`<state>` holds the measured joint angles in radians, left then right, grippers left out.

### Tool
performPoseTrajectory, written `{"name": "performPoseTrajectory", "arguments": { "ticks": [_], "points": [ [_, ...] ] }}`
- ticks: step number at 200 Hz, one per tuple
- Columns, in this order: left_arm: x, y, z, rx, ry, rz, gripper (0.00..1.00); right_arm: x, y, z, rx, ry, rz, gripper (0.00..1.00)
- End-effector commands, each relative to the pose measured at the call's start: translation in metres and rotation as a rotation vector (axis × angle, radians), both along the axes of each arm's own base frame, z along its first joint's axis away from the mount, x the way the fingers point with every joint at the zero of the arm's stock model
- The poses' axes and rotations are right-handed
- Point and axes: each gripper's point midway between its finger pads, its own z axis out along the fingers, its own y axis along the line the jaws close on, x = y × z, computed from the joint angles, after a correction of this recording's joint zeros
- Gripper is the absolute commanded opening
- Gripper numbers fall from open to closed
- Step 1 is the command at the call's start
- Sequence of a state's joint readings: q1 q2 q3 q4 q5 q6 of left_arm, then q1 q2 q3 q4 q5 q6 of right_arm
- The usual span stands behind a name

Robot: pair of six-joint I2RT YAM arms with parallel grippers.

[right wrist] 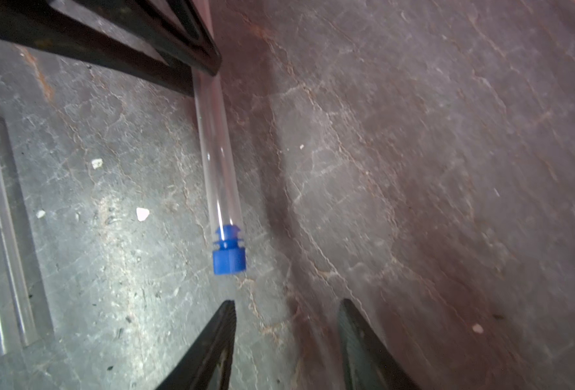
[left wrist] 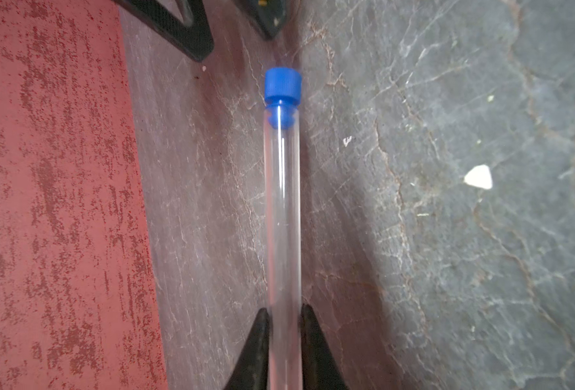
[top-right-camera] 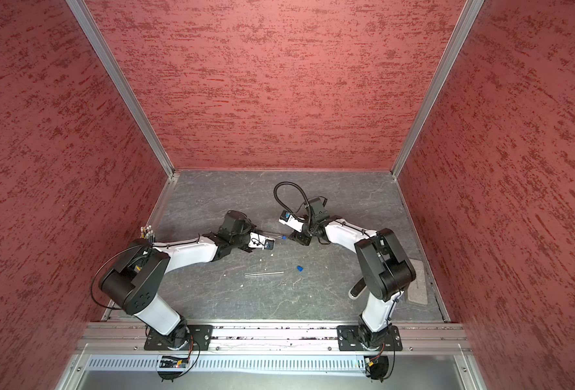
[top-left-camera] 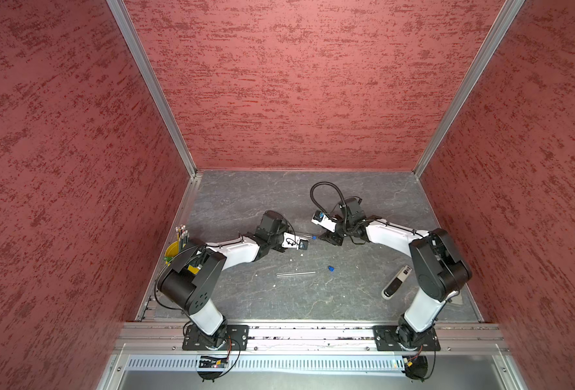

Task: Insert stoppers into test tubes
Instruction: Insert the stopper into the test tube, then place the test tube at the center of the board.

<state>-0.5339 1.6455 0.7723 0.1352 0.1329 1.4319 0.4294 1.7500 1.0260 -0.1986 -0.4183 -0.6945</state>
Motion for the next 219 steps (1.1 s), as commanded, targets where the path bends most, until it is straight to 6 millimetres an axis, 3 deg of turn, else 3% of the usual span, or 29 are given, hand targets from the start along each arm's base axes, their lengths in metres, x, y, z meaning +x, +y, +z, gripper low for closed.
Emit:
{"name": "performPoseTrajectory", "arguments": {
  "ticks": [1, 219],
  "points": [
    [-0.001, 0.0, -0.01, -0.007, 0.053, 0.009, 0.17, 0.009, -0.01, 0.017, 0.012, -0.058, -0.043, 0.52],
    [-0.002, 0.005, -0.031, 0.02, 0.176, 0.053, 0.17, 0.011, -0.026, 0.024, 0.007, -0.088, -0.08, 0.52]
  ]
}}
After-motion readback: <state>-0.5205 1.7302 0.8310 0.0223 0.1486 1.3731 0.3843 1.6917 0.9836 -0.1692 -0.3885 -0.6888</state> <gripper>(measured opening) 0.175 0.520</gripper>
